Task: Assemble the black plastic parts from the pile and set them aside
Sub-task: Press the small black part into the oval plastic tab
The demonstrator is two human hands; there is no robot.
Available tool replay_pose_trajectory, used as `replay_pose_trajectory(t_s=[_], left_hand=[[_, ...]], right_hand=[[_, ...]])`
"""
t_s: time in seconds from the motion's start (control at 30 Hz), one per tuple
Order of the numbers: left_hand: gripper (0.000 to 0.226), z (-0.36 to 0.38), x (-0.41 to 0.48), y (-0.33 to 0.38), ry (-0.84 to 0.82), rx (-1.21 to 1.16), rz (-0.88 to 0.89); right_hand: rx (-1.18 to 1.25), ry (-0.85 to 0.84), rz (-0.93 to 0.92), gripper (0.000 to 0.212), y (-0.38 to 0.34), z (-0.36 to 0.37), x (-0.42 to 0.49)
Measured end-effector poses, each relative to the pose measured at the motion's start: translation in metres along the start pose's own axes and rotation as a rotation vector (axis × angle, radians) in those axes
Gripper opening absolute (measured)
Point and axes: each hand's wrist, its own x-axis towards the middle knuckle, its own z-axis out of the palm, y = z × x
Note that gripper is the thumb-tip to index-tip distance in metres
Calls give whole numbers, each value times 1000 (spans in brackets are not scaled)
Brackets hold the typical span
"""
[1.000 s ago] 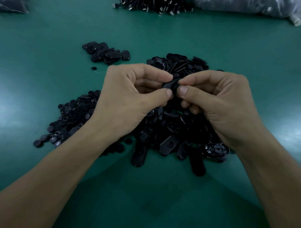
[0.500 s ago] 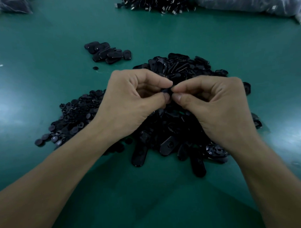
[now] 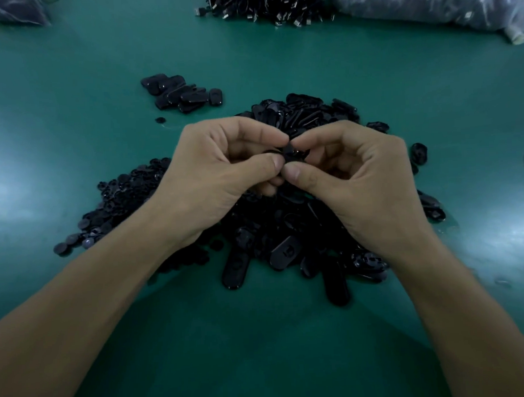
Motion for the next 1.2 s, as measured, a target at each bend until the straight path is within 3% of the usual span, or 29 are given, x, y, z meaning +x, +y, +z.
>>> replay_pose_trajectory(t_s=[0.13, 0.47, 1.2], left_hand=[[19, -1, 0, 1, 2, 2, -1], [17, 2, -1, 3, -15, -43, -9], [14, 5, -4, 5, -4, 23, -21]], right_hand=[[66, -76, 71, 11, -2, -2, 1], [278, -85, 183, 12, -1, -8, 2], [147, -43, 146, 15, -2, -5, 2]])
